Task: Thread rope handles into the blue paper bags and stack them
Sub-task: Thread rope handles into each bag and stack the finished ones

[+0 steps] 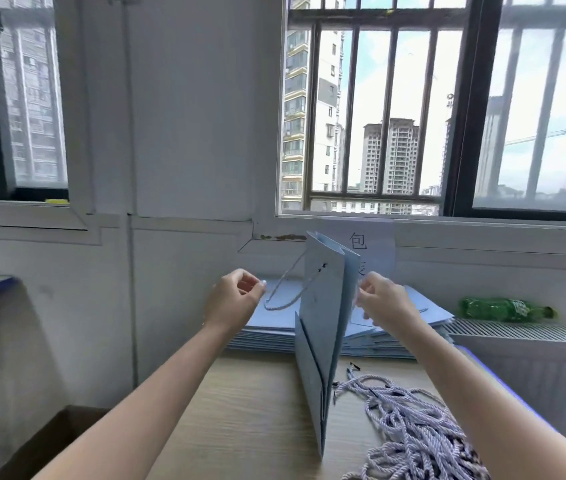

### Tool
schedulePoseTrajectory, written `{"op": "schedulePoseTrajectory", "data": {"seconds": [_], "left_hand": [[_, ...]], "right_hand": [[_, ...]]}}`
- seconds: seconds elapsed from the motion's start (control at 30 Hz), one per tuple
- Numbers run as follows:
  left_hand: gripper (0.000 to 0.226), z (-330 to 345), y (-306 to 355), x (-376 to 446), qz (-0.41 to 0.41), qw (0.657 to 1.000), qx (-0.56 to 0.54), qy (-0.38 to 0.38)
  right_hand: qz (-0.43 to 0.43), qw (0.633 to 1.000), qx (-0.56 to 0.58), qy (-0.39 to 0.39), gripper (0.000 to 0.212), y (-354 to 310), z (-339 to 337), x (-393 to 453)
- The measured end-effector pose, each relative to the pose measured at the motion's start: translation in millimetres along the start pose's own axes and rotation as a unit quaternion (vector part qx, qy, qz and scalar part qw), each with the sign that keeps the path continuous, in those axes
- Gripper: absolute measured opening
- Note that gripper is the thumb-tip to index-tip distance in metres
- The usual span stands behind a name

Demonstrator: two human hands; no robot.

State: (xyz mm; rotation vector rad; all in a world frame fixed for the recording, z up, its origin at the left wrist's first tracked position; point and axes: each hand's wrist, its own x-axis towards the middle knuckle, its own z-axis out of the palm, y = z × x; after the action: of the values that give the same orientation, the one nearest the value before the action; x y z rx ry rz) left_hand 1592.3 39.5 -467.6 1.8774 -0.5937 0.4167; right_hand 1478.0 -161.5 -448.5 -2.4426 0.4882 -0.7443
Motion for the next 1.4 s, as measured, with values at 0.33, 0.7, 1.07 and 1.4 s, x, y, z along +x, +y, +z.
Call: {"op": "schedulePoseTrajectory", "data": {"seconds": [0.33,0.7,1.07,1.4], "left_hand": [[0.021,25,54,-30,0.166,0.954,-0.169,-0.183],[0.041,0,5,-6,0.051,0.989,-0.063,0.125],[0.05,15,-95,-47,-0.171,0.945,0.231,-0.158],[0.056,66,-107,-46,-0.013,0.867,0.402,-0.293]], "right_hand": [[-0.122,0.96,0.238,-0.085,0.075,-31,-26,-27],[-0.082,0.94,0.332,0.014,0.013,-35,-16,-31],[0.078,0.983,0.023,-0.162,0.042,41,110,-24],[-0.048,0.958,-0.186,-0.212,0.046,67,129,-29]]}}
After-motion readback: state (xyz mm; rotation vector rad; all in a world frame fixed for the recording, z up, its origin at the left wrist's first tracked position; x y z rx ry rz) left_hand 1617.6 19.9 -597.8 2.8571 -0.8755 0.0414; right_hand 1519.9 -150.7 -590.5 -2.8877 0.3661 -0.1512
